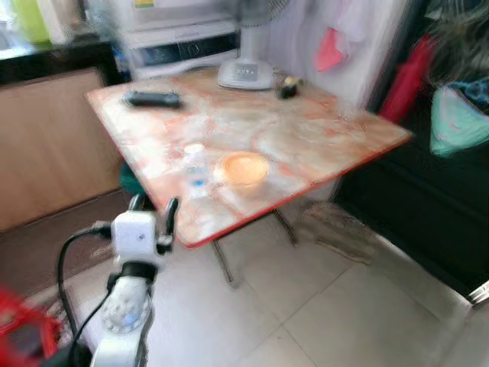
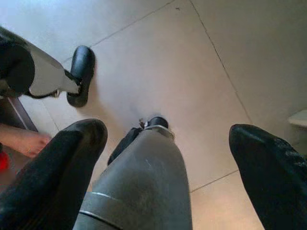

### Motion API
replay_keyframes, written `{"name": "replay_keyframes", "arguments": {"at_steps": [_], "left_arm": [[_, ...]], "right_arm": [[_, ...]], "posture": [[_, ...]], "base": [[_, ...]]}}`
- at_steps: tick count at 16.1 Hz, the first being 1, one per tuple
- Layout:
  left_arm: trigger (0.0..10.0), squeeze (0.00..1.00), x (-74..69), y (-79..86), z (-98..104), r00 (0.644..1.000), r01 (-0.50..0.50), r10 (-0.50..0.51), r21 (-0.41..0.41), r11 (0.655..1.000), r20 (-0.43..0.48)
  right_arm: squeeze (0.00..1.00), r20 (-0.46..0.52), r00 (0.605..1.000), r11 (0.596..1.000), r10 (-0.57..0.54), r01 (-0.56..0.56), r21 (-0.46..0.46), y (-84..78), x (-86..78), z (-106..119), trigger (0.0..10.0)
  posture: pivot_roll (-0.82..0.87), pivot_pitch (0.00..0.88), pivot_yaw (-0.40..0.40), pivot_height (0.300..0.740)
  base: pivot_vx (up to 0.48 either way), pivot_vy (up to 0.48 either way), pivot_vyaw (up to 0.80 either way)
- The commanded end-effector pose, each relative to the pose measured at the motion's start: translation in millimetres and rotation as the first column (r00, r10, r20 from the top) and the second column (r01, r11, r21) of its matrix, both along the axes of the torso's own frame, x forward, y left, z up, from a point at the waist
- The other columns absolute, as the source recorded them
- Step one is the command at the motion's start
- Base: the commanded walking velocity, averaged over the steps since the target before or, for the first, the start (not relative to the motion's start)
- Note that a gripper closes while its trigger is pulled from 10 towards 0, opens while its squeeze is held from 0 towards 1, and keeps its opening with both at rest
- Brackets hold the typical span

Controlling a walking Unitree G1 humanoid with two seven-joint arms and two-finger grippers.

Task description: Restocking fridge

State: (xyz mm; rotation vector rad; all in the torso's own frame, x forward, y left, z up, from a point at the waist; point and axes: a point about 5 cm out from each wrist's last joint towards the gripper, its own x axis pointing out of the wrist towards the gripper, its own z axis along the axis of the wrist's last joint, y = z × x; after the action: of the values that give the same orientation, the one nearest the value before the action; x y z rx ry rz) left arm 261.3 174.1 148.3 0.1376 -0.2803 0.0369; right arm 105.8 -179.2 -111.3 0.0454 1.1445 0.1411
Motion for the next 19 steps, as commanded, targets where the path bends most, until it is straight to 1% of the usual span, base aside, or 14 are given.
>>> {"name": "replay_keyframes", "arguments": {"at_steps": [1, 2, 3, 4, 5, 6, 8, 10, 11, 13, 14, 17, 19], "left_arm": [[10.0, 0.00, 2.2, 2.0, 2.8, 1.000, 0.009, -0.008, 0.007, 1.000, -0.013], [10.0, 0.00, 2.2, 2.0, 2.8, 1.000, 0.009, -0.008, 0.007, 1.000, -0.013], [10.0, 0.00, 6.8, 5.3, 3.6, 1.000, 0.014, -0.014, 0.018, 1.000, -0.020], [10.0, 0.00, 10.9, 7.7, 2.5, 1.000, -0.009, 0.009, 0.006, 1.000, -0.029], [10.0, 0.00, 12.5, 5.9, 2.2, 0.999, -0.012, 0.012, -0.006, 1.000, -0.030], [10.0, 0.00, 12.7, 3.3, 3.0, 1.000, -0.003, 0.003, -0.002, 1.000, -0.026], [10.0, 0.00, 11.1, -4.8, 2.9, 0.999, 0.032, -0.033, -0.002, 0.999, -0.037], [10.0, 0.00, 10.8, -6.1, 4.1, 0.998, 0.037, -0.037, 0.002, 0.999, -0.045], [10.0, 0.00, 11.7, -6.7, 8.3, 0.998, 0.038, -0.038, 0.009, 0.999, -0.049], [10.0, 0.00, 13.2, -6.8, 10.0, 0.998, 0.039, -0.039, 0.017, 0.999, -0.049], [10.0, 0.00, 12.9, -6.4, 10.8, 0.999, 0.030, -0.030, 0.016, 0.999, -0.045], [10.0, 0.00, 13.5, -6.7, 13.9, 0.999, 0.019, -0.019, 0.015, 1.000, -0.040], [10.0, 0.00, 14.7, -7.9, 20.0, 1.000, 0.018, -0.018, 0.012, 1.000, -0.026]], "right_arm": [[0.00, 0.017, 1.000, 1.000, -0.007, 0.007, -0.010, -3.5, 1.9, 1.1, 10.0], [0.00, 0.017, 1.000, 1.000, -0.007, 0.007, -0.010, -3.5, 1.9, 1.1, 10.0], [0.00, 0.003, 0.999, 0.999, -0.038, 0.038, -0.006, -5.6, -2.7, 0.0, 10.0], [0.00, -0.008, 1.000, 1.000, -0.009, 0.009, -0.009, -5.7, -6.0, -0.7, 10.0], [0.00, -0.013, 1.000, 1.000, 0.013, -0.013, -0.019, -5.8, -6.6, -0.9, 10.0], [0.00, -0.014, 1.000, 1.000, 0.016, -0.016, -0.021, -5.8, -7.1, -1.1, 10.0], [0.00, -0.013, 1.000, 1.000, 0.003, -0.003, -0.021, -5.2, -8.5, -1.5, 10.0], [0.00, -0.013, 1.000, 1.000, -0.001, 0.000, -0.019, -5.2, -8.7, -1.5, 10.0], [0.00, -0.012, 1.000, 1.000, 0.003, -0.003, -0.016, -5.5, -8.2, -1.3, 10.0], [0.00, -0.010, 1.000, 1.000, 0.021, -0.022, -0.020, -6.0, -6.9, -0.9, 10.0], [0.00, -0.008, 0.998, 0.998, 0.065, -0.065, -0.022, -5.9, -5.0, -0.2, 10.0], [0.00, 0.003, 0.998, 0.998, 0.063, -0.063, -0.021, -6.4, -2.9, 0.5, 10.0], [0.00, 0.005, 0.999, 0.998, 0.052, -0.052, -0.019, -7.0, -1.7, 0.9, 10.0]], "posture": [[0.25, 0.000, -0.039, 0.740], [0.25, 0.000, -0.039, 0.740], [0.21, 0.000, -0.045, 0.740], [0.21, 0.000, -0.047, 0.740], [0.20, 0.000, -0.046, 0.740], [0.20, 0.000, -0.044, 0.740], [0.19, 0.000, -0.035, 0.740], [0.20, 0.000, -0.035, 0.740], [0.21, 0.000, -0.040, 0.740], [0.21, 0.000, -0.052, 0.740], [0.21, 0.000, -0.059, 0.740], [0.22, 0.000, -0.067, 0.740], [0.21, 0.000, -0.068, 0.740]], "base": [[0.000, 0.000, 0.80], [0.000, 0.000, 0.80], [0.000, 0.000, 0.00], [0.000, 0.000, 0.00], [0.000, 0.000, 0.00], [0.000, 0.000, 0.00], [0.000, 0.000, 0.00], [0.000, 0.000, 0.00], [0.240, 0.000, 0.00], [0.127, 0.000, 0.00], [0.259, 0.000, 0.00], [0.257, 0.000, 0.00], [0.255, 0.000, 0.00]]}}
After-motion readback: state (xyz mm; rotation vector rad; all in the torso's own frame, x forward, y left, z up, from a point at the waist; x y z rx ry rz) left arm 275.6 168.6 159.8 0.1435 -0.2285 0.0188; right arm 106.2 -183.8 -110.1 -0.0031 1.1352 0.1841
